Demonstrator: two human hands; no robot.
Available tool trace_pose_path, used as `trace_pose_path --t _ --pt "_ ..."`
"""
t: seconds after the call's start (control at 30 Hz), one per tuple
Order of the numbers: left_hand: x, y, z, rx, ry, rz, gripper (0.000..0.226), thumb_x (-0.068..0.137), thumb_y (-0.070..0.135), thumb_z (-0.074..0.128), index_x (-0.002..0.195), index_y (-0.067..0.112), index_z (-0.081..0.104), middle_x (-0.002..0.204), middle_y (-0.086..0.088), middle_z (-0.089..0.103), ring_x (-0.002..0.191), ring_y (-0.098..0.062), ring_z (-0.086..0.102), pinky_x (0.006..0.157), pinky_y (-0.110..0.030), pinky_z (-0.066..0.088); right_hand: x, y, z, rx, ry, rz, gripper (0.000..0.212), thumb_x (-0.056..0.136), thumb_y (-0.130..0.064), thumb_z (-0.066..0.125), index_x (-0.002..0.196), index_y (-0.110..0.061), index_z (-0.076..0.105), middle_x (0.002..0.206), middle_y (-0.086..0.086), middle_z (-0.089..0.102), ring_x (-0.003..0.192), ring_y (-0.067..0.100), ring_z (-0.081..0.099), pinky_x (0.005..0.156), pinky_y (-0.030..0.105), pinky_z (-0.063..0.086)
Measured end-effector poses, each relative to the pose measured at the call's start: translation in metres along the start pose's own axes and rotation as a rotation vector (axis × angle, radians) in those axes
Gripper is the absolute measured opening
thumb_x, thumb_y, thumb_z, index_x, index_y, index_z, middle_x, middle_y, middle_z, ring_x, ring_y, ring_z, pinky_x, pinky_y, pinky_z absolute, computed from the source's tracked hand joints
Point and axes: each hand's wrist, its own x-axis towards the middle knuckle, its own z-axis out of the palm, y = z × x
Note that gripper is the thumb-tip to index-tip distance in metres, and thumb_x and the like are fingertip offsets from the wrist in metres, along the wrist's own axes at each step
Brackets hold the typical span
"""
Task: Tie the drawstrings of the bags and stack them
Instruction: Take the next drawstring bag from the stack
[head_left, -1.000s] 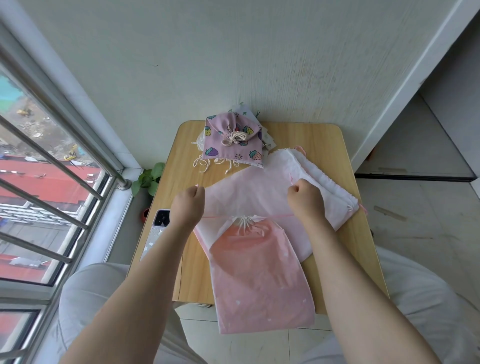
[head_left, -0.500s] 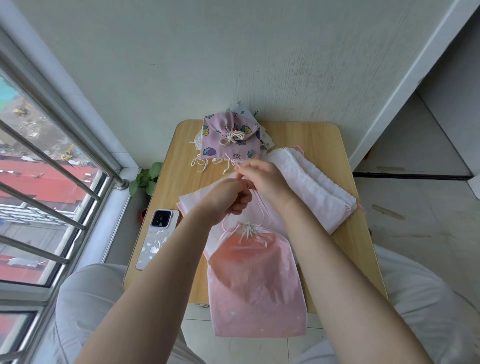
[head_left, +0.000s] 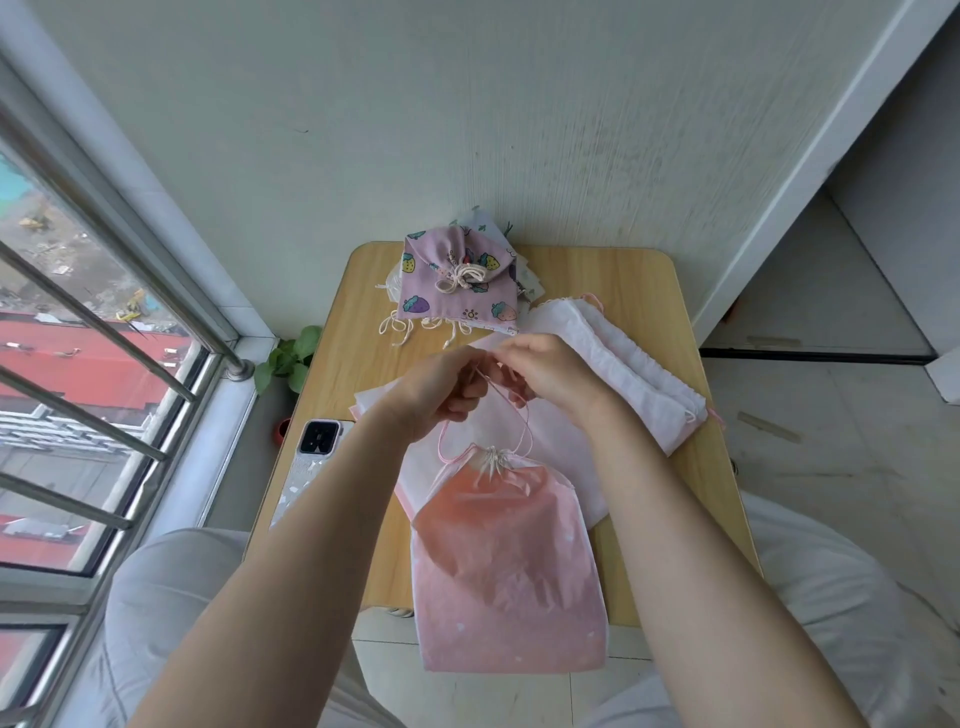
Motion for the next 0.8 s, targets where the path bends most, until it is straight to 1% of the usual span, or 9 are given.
trace_pose_path --t 0.07,0.13,0.23,0.33,0.4,0.43,0.5,0.67,0.8 --pt "0.001 0.000 -0.002 -0.013 0.065 -0.017 0.033 0.097 0.023 0.036 0.079 0.009 0.060 0.059 -0.001 0.033 0.050 -0.015 0.023 0.050 -0.028 0.014 -0.002 0.005 -0.004 -0.049 -0.007 0.006 0.019 0.094 -0.019 0.060 0.088 -0.004 0.069 0.066 0.006 0.057 0.055 0.017 0.052 0.054 0.026 0.047" --pt "0.001 0.000 -0.003 -0.025 0.141 -0.027 0.035 0.098 0.023 0.035 0.084 0.009 0.062 0.058 0.000 0.037 0.049 -0.014 0.027 0.048 -0.026 0.019 -0.004 0.008 -0.009 -0.071 0.060 0.002 0.013 0.095 -0.016 0.060 0.094 -0.006 0.070 0.067 0.004 0.057 0.054 0.015 0.052 0.053 0.023 0.047" --pt "0.003 0.001 -0.003 -0.121 0.258 -0.026 0.030 0.099 0.020 0.039 0.089 0.009 0.065 0.060 -0.001 0.045 0.050 -0.014 0.035 0.048 -0.024 0.028 -0.007 0.013 -0.020 -0.023 0.135 -0.007 0.020 0.098 -0.013 0.052 0.095 -0.003 0.070 0.073 0.005 0.059 0.058 0.014 0.055 0.057 0.024 0.049" --pt "0.005 0.002 -0.003 -0.244 0.326 -0.009 0.024 0.099 0.019 0.043 0.092 0.010 0.064 0.068 -0.004 0.054 0.054 -0.015 0.045 0.051 -0.024 0.035 -0.014 0.014 -0.025 -0.030 0.046 0.006 0.023 0.097 -0.019 0.053 0.092 -0.010 0.074 0.086 0.001 0.067 0.075 0.013 0.061 0.072 0.026 0.051" --pt "0.005 0.003 -0.001 -0.252 0.322 0.013 0.026 0.100 0.024 0.042 0.095 0.010 0.064 0.071 -0.003 0.059 0.057 -0.015 0.050 0.054 -0.025 0.037 -0.018 0.011 -0.020 -0.139 -0.059 0.010 0.019 0.094 -0.024 0.059 0.090 -0.019 0.077 0.100 -0.008 0.072 0.091 0.004 0.062 0.083 0.020 0.049" --pt "0.005 0.003 0.001 -0.242 0.318 0.025 0.028 0.100 0.025 0.042 0.097 0.009 0.065 0.072 -0.002 0.061 0.058 -0.015 0.050 0.056 -0.026 0.037 -0.018 0.011 -0.015 -0.198 -0.092 -0.002 0.017 0.092 -0.026 0.062 0.091 -0.021 0.078 0.105 -0.012 0.070 0.098 0.000 0.061 0.088 0.019 0.047" --pt "0.004 0.003 0.003 -0.205 0.315 0.048 0.032 0.100 0.026 0.042 0.098 0.009 0.068 0.073 -0.002 0.063 0.058 -0.015 0.051 0.057 -0.027 0.038 -0.015 0.012 -0.003 -0.294 -0.085 -0.029 0.014 0.088 -0.027 0.069 0.092 -0.018 0.079 0.110 -0.011 0.064 0.105 0.005 0.059 0.095 0.025 0.044" --pt "-0.001 0.006 0.002 -0.137 0.261 0.099 0.037 0.102 0.028 0.040 0.099 0.008 0.071 0.079 -0.004 0.068 0.053 -0.014 0.042 0.055 -0.025 0.035 -0.001 0.027 0.023 -0.475 0.078 -0.011 0.017 0.083 -0.029 0.074 0.080 -0.011 0.076 0.075 0.000 0.069 0.076 0.018 0.064 0.074 0.029 0.047" --pt "-0.003 0.005 0.001 -0.173 0.205 0.091 0.036 0.102 0.028 0.041 0.087 0.009 0.066 0.071 -0.004 0.060 0.049 -0.013 0.038 0.051 -0.023 0.032 -0.003 0.040 0.040 -0.464 0.343 -0.108 0.025 0.084 -0.031 0.072 0.074 -0.008 0.069 0.067 0.001 0.067 0.067 0.019 0.063 0.065 0.030 0.047"
